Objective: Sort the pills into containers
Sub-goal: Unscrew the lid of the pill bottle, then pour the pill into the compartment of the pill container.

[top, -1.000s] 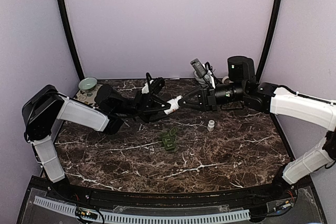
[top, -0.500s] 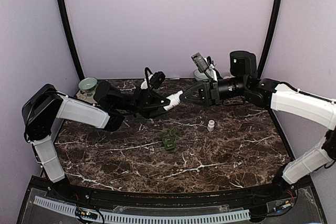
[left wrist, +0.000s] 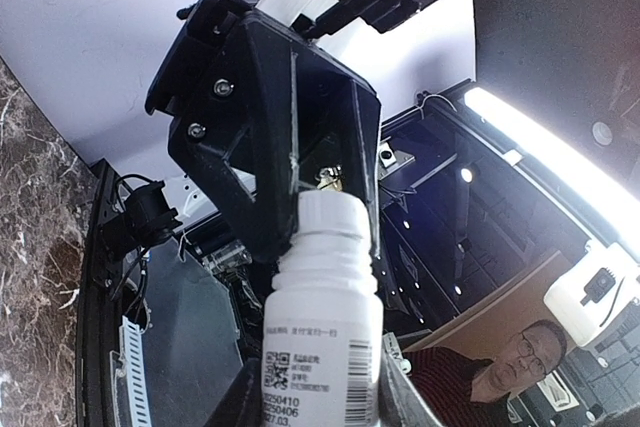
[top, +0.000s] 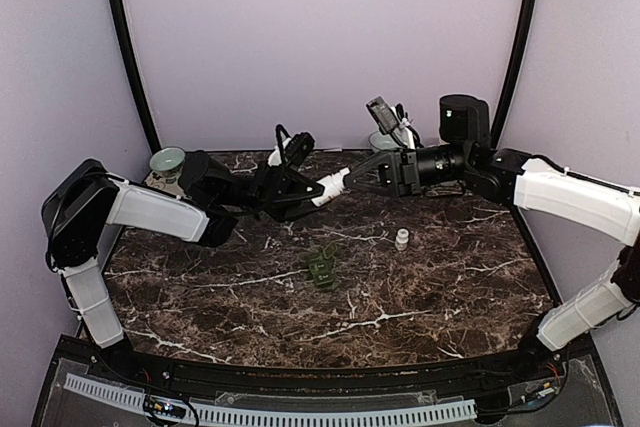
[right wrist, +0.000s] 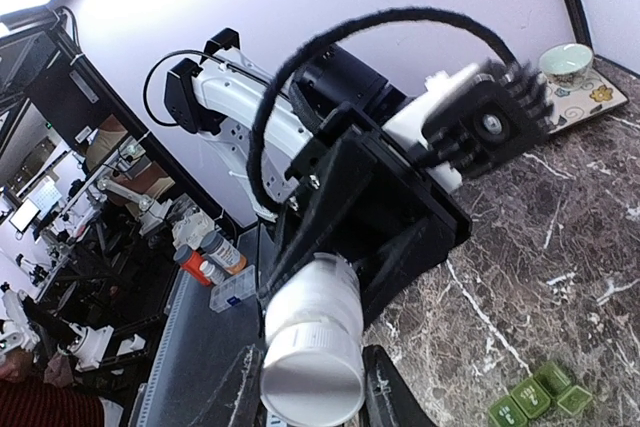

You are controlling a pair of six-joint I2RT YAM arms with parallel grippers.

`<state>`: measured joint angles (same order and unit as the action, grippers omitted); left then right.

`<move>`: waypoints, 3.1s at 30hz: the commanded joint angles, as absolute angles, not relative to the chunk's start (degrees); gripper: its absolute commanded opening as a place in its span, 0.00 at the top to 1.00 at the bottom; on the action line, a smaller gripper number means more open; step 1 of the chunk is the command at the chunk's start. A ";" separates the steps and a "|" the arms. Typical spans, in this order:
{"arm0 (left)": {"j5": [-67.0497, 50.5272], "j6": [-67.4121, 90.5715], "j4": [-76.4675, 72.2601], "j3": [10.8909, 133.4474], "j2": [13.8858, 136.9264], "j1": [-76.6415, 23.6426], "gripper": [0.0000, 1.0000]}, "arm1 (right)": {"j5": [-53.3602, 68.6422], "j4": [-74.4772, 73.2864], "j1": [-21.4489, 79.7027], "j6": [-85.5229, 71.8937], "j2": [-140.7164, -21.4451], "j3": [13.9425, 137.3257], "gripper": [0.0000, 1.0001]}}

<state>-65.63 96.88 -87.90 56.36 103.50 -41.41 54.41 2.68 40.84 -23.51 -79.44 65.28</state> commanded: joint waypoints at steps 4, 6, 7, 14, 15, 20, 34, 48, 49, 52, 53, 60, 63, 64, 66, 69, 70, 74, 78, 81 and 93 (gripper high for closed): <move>-65.01 96.06 -99.81 60.19 101.01 -40.19 0.84 | 55.75 2.47 38.37 -25.80 -80.70 65.13 0.74; -65.02 96.11 -99.82 60.29 100.86 -40.08 0.84 | 56.08 2.99 38.17 -26.13 -80.92 65.21 0.74; -65.06 96.14 -99.79 60.31 100.82 -40.00 0.84 | 56.24 3.31 38.07 -26.30 -81.06 65.28 0.74; -65.72 96.35 -99.78 59.87 100.99 -39.84 0.84 | 56.13 4.25 37.50 -26.88 -80.98 65.10 0.74; -65.88 96.32 -99.76 59.67 101.06 -39.82 0.84 | 55.96 4.37 37.39 -26.97 -80.83 64.85 0.74; -66.50 95.37 -99.76 57.73 100.99 -39.57 0.84 | 54.59 4.40 36.79 -27.11 -80.16 64.10 0.74; -68.40 90.20 -99.77 47.00 101.78 -37.57 0.90 | 50.81 3.14 36.48 -26.64 -78.85 63.05 0.75; -69.08 87.56 -99.77 42.37 104.53 -35.74 0.98 | 48.74 1.40 36.48 -25.89 -78.55 63.25 0.75; -69.11 87.53 -99.76 42.20 104.83 -35.65 0.99 | 48.69 1.36 36.54 -25.78 -78.57 63.23 0.75; -69.36 87.32 -99.76 41.76 105.59 -35.60 1.00 | 48.55 1.36 36.52 -25.54 -78.79 63.19 0.75; -69.41 87.24 -99.76 41.63 105.95 -35.60 1.00 | 48.54 1.41 36.48 -25.43 -78.83 63.18 0.75; -70.14 86.39 -99.67 40.09 109.47 -32.74 1.00 | 48.17 1.14 36.45 -24.75 -78.93 62.99 0.75; -70.71 86.05 -99.67 39.90 111.31 -32.02 1.00 | 48.05 1.01 36.39 -24.53 -78.99 62.84 0.75; -70.88 85.96 -99.65 39.90 111.94 -31.87 0.99 | 47.96 1.02 36.39 -24.49 -79.01 62.90 0.75; -71.54 85.84 -99.67 40.12 113.19 -31.56 1.00 | 48.03 0.97 36.31 -24.37 -79.01 62.81 0.75; -72.34 85.84 -99.69 40.72 115.31 -31.42 1.00 | 48.16 0.98 36.17 -24.35 -79.10 62.68 0.75; -72.60 85.82 -99.67 40.83 115.85 -31.37 1.00 | 48.17 0.97 36.13 -24.34 -79.10 62.69 0.75; -73.06 85.67 -99.67 41.04 117.41 -31.11 0.99 | 48.16 1.21 36.04 -24.37 -78.88 62.38 0.75; -73.51 85.34 -99.67 41.17 118.59 -30.85 1.00 | 48.16 1.53 35.97 -24.52 -78.67 61.95 0.75; -73.73 85.12 -99.72 41.51 119.36 -30.66 1.00 | 48.32 1.50 35.89 -24.54 -78.66 61.89 0.75; -74.38 84.72 -99.76 42.54 122.00 -29.46 0.99 | 48.57 1.22 35.38 -24.44 -78.92 62.23 0.76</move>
<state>-72.86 85.86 -92.14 41.43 121.43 -30.15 48.36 -0.05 36.10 -25.32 -79.99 62.43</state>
